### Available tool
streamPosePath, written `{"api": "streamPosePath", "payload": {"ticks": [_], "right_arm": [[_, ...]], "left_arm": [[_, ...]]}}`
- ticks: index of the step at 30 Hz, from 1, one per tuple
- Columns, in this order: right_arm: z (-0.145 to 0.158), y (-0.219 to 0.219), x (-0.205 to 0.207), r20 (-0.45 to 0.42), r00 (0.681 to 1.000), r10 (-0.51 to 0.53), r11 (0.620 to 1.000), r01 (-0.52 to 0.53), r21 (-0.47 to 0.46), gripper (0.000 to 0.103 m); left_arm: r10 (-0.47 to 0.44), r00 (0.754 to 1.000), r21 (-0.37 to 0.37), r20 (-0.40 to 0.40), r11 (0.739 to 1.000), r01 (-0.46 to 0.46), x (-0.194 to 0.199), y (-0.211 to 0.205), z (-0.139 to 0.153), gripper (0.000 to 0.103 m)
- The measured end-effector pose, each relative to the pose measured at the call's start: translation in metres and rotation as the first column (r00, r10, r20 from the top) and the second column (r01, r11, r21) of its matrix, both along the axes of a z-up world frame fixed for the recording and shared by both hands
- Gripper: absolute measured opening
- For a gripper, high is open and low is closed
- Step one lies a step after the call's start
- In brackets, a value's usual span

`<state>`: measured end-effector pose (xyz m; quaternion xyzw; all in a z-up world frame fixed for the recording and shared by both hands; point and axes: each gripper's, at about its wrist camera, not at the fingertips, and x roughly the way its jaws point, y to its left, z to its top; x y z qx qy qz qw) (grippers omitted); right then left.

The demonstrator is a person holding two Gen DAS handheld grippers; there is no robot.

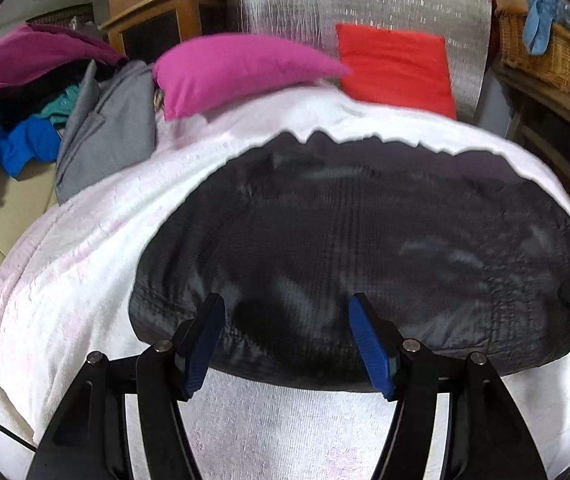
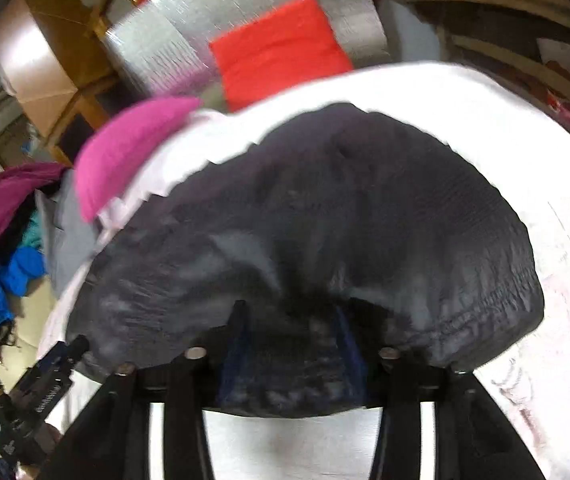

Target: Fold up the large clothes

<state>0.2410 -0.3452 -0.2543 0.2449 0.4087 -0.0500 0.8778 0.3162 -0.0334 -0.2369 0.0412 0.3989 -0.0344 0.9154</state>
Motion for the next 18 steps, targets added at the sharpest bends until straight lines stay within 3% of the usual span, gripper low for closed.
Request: {"api": "streamPosePath", "payload": {"ticks": [2, 4, 7, 11, 18], "right_arm": [[-0.005, 0.002, 0.000, -0.033, 0.999, 0.018, 1.000, -0.018, 0.002, 0.052], [0.006, 0.008, -0.006, 0.004, 1.000, 0.026, 0.998, -0.026, -0.049, 0.054], [0.026, 0.014, -0.033, 0.055, 0.998, -0.019, 0.991, 0.026, -0.130, 0.066], [0.064, 0.025, -0.075, 0.147, 0.987, -0.070, 0.964, 0.105, -0.245, 0.071], [0.137, 0.048, -0.142, 0.244, 0.963, -0.112, 0.896, 0.204, -0.394, 0.077]], "left_arm": [[-0.001, 1.000, 0.012, 0.017, 1.000, 0.000, -0.004, -0.001, 0.003, 0.065], [-0.002, 0.997, 0.044, 0.074, 0.999, -0.001, -0.014, -0.001, 0.014, 0.066], [0.004, 0.992, 0.052, 0.126, 0.999, -0.011, -0.035, 0.001, 0.038, 0.080], [-0.015, 0.981, 0.023, 0.195, 1.000, 0.010, -0.078, 0.005, 0.079, 0.090], [-0.004, 0.947, 0.021, 0.321, 1.000, -0.003, -0.147, 0.015, 0.155, 0.095]]}}
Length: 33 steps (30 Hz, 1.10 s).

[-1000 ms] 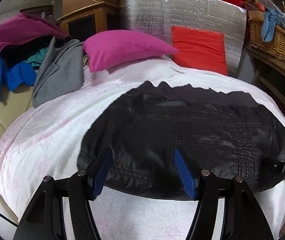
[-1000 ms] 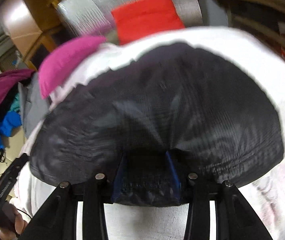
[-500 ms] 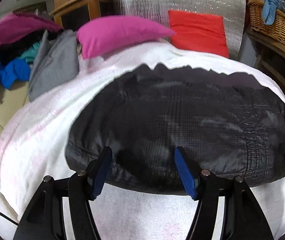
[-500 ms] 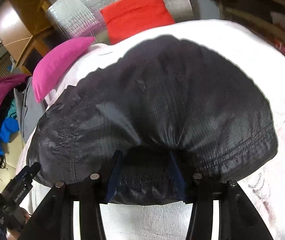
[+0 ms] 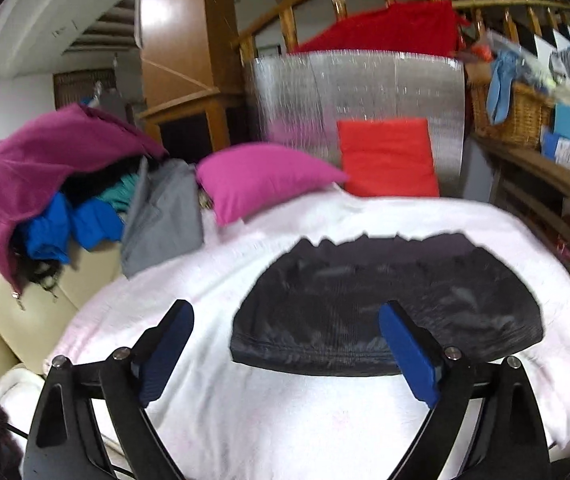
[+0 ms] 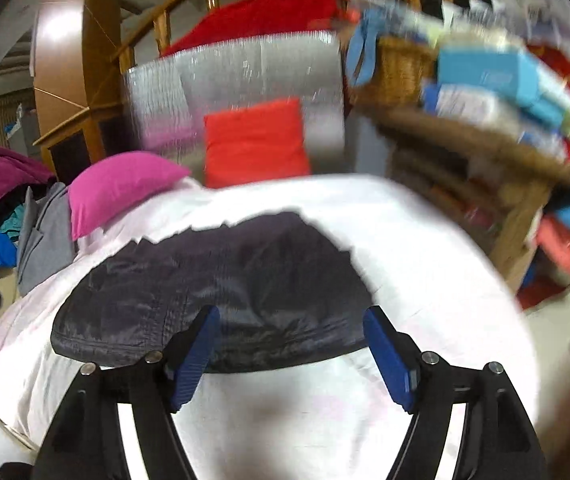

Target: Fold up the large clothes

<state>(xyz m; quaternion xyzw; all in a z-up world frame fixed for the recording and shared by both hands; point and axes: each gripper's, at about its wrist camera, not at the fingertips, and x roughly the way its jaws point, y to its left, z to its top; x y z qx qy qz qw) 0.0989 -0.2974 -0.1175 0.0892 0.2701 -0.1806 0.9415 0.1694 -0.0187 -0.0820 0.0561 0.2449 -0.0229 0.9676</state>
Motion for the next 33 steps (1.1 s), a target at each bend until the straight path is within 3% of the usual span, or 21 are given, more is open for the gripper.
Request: {"api": "streamPosePath", "payload": {"ticks": [4, 12, 21, 33], "right_arm": [[0.047, 0.019, -0.036, 0.051, 0.998, -0.021, 0.998, 0.024, -0.058, 0.087], [0.096, 0.067, -0.095, 0.082, 0.997, 0.003, 0.989, 0.009, -0.146, 0.087], [0.109, 0.077, -0.138, 0.100, 0.994, -0.045, 0.990, 0.057, -0.127, 0.087], [0.100, 0.079, -0.132, 0.074, 0.997, -0.019, 0.994, 0.027, -0.107, 0.088]], "left_arm": [[-0.005, 0.998, -0.011, 0.059, 1.000, 0.006, -0.039, 0.008, 0.035, 0.097], [0.002, 0.989, 0.007, 0.148, 1.000, -0.003, -0.109, 0.018, 0.076, 0.100], [-0.017, 0.991, -0.022, 0.135, 1.000, 0.020, -0.133, 0.024, 0.090, 0.101], [-0.006, 0.992, -0.014, 0.126, 1.000, 0.008, -0.138, 0.019, 0.088, 0.101]]}}
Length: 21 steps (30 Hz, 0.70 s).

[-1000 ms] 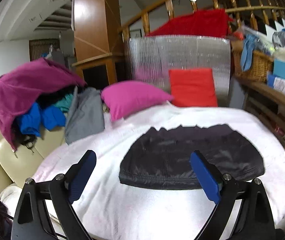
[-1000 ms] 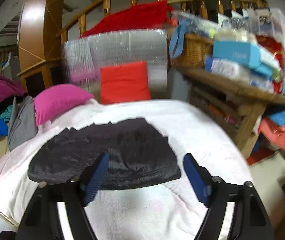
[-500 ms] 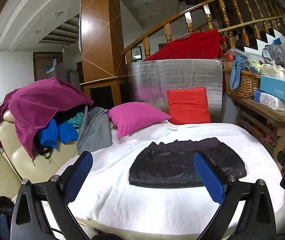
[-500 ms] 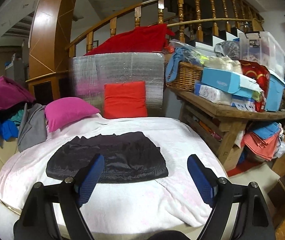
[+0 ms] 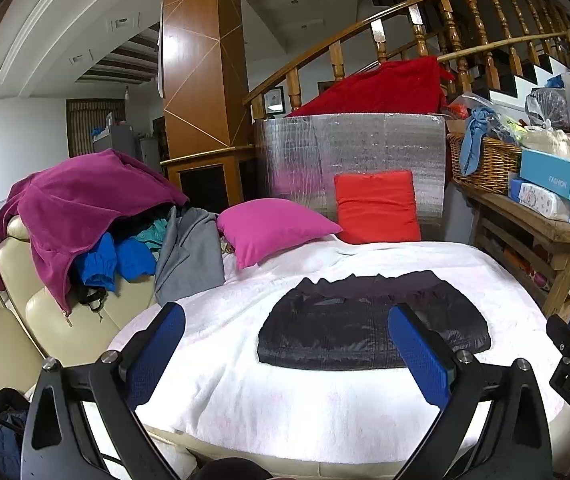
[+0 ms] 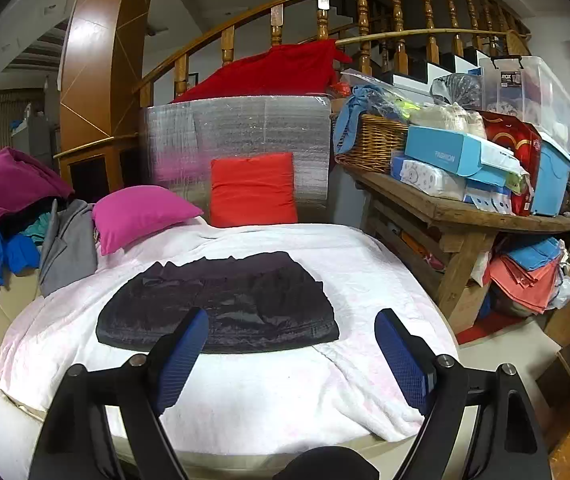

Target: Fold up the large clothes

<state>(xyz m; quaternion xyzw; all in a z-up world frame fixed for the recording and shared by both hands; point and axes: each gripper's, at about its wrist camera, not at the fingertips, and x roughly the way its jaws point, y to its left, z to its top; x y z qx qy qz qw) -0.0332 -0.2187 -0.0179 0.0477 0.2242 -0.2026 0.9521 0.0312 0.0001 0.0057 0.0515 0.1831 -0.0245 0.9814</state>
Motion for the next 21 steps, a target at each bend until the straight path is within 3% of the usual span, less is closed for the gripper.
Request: {"api": "streamPosePath", "payload": {"ticks": [21], "right_arm": [[-0.0036, -0.0032, 0.0033, 0.009, 1.000, 0.014, 0.999, -0.015, 0.035, 0.087]], "left_arm": [[0.012, 1.000, -0.009, -0.004, 1.000, -0.012, -0.0009, 0.0036, -0.0002, 0.101]]}}
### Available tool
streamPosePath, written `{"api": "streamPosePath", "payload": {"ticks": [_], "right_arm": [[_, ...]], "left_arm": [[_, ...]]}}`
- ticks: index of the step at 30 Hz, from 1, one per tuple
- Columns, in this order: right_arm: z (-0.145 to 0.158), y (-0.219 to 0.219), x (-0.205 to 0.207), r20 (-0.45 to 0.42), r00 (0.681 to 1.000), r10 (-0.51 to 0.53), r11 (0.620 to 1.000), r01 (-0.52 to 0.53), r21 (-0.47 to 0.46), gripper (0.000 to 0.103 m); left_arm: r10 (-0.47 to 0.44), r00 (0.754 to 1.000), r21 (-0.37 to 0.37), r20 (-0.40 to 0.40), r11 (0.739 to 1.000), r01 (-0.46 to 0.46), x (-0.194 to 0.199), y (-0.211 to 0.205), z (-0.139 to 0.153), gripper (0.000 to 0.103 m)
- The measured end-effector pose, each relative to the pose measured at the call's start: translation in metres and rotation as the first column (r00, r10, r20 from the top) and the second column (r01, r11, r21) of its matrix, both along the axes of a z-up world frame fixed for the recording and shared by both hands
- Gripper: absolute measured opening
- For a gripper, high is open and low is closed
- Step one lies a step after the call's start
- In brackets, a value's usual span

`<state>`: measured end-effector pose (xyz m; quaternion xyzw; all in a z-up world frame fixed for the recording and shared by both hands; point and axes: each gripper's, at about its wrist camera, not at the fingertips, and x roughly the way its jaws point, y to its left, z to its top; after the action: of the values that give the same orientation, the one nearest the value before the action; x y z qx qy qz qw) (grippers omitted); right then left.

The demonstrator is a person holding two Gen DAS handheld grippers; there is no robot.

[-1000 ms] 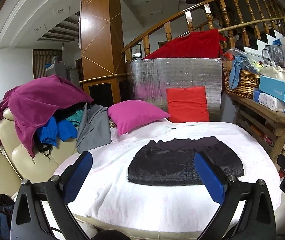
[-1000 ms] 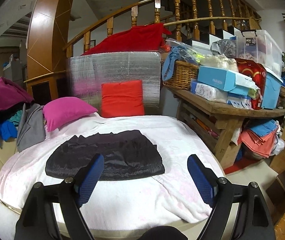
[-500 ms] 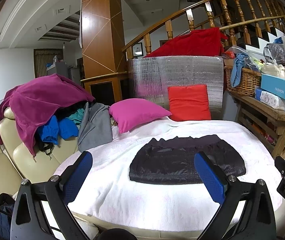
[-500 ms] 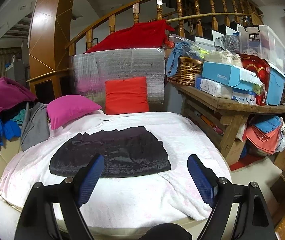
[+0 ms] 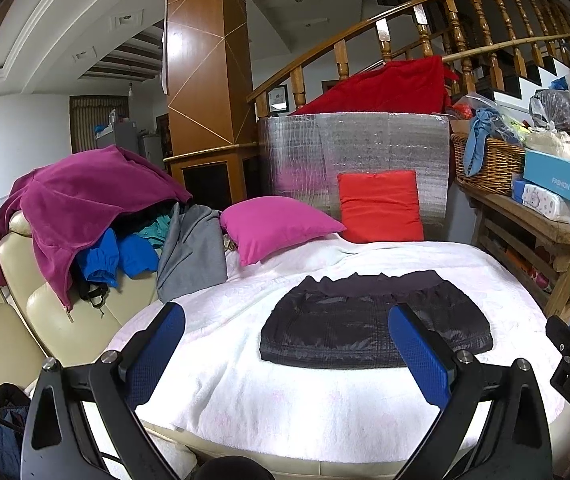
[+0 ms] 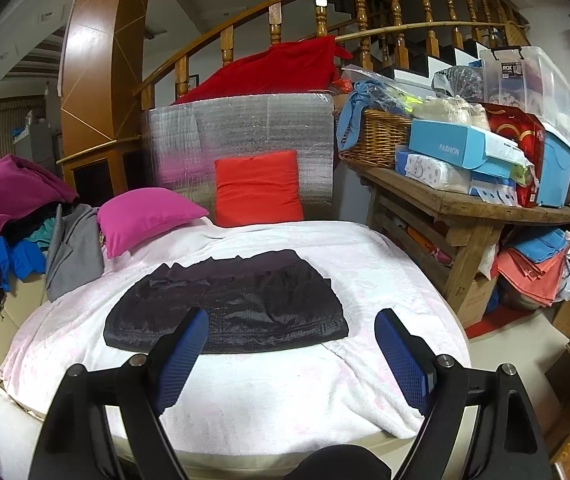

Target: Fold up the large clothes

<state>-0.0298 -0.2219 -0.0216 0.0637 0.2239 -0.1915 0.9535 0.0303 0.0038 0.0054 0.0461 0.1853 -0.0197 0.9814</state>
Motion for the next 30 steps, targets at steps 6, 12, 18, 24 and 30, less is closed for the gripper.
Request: {"api": "streamPosePath", "payload": {"ticks": [6, 12, 18, 24, 30], "right_arm": [[0.001, 0.001, -0.001, 0.003, 1.000, 0.003, 1.000, -0.003, -0.002, 0.088], [0.006, 0.002, -0.004, 0.016, 1.000, 0.006, 1.000, -0.006, 0.000, 0.088], [0.016, 0.005, -0.008, 0.039, 0.999, 0.008, 1.000, -0.007, -0.010, 0.088], [0.021, 0.010, -0.008, 0.046, 0.999, 0.007, 1.000, -0.006, -0.018, 0.087], [0.025, 0.018, 0.006, 0.033, 0.999, 0.028, 0.999, -0.027, -0.034, 0.087]], "left_arm": [[0.001, 1.000, 0.000, 0.000, 1.000, -0.001, 0.000, 0.000, 0.000, 0.101], [0.005, 1.000, 0.001, 0.008, 1.000, -0.005, -0.003, -0.001, 0.003, 0.101], [0.014, 0.999, -0.013, 0.031, 1.000, -0.013, -0.009, 0.002, 0.012, 0.101], [0.013, 0.999, -0.023, 0.036, 1.000, -0.012, -0.010, 0.006, 0.013, 0.101], [0.023, 0.999, -0.028, 0.029, 0.999, -0.022, -0.003, 0.013, 0.015, 0.101]]}}
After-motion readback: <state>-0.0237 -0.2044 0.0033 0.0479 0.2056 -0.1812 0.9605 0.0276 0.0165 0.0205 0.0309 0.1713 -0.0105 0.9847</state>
